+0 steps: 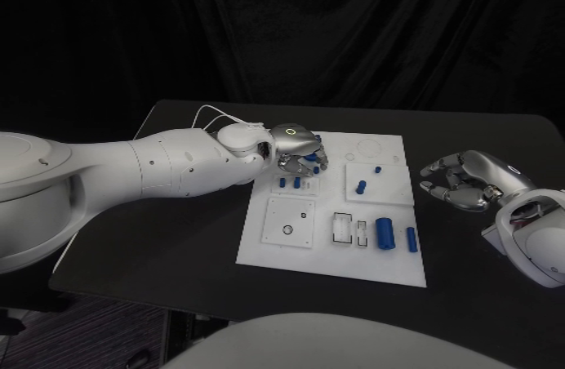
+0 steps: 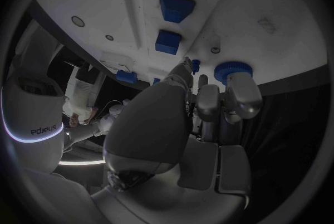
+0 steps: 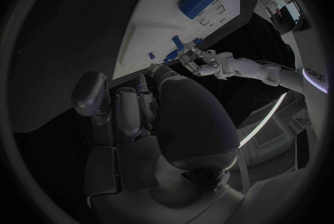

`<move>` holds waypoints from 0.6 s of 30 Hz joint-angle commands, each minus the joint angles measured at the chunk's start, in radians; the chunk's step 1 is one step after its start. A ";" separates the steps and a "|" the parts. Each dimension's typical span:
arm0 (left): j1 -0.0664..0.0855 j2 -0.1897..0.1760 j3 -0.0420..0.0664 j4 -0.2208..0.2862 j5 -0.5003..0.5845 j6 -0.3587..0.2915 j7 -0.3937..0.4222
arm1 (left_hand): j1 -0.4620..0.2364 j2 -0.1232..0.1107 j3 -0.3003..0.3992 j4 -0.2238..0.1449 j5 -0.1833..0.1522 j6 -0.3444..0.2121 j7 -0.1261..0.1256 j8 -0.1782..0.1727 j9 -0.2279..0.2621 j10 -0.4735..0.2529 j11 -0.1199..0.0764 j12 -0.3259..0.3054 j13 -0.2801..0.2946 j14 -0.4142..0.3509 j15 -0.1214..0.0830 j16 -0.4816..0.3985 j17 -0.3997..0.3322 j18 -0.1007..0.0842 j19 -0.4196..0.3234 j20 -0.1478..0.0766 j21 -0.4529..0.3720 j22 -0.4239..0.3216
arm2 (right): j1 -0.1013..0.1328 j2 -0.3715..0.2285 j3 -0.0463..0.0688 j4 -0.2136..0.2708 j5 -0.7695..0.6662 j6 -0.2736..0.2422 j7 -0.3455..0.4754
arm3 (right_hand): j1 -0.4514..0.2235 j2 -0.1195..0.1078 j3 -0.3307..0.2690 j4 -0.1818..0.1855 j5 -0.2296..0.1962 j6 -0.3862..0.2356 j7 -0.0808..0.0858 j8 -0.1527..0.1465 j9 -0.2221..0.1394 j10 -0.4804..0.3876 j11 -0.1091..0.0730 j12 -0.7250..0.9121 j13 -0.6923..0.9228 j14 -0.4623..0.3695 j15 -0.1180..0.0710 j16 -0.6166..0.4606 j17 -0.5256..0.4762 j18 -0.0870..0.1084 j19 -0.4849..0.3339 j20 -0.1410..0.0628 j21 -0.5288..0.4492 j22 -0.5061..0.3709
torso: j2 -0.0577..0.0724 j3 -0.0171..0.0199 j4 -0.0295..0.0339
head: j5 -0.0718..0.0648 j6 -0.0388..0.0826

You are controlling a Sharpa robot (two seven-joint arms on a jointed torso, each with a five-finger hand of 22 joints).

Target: Assemble the parts on the task board

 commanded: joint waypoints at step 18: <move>-0.015 0.013 0.001 -0.024 -0.009 -0.028 -0.015 | 0.000 -0.001 0.097 0.004 0.019 0.101 0.035 0.034 0.015 0.116 -0.038 0.001 -0.023 0.016 -0.023 0.007 0.003 -0.027 0.031 -0.024 0.047 0.123 | -0.006 0.005 0.001 -0.002 -0.002 -0.002 -0.006 | -0.002 -0.001 0.008 -0.003 0.005 0.007 0.000 0.001 -0.003 -0.002 -0.002 -0.002 -0.002 0.011 0.001 -0.003 -0.002 0.010 0.002 -0.001 -0.005 0.120 | 0.000 -0.0007 0.0039 | -0.008 0.000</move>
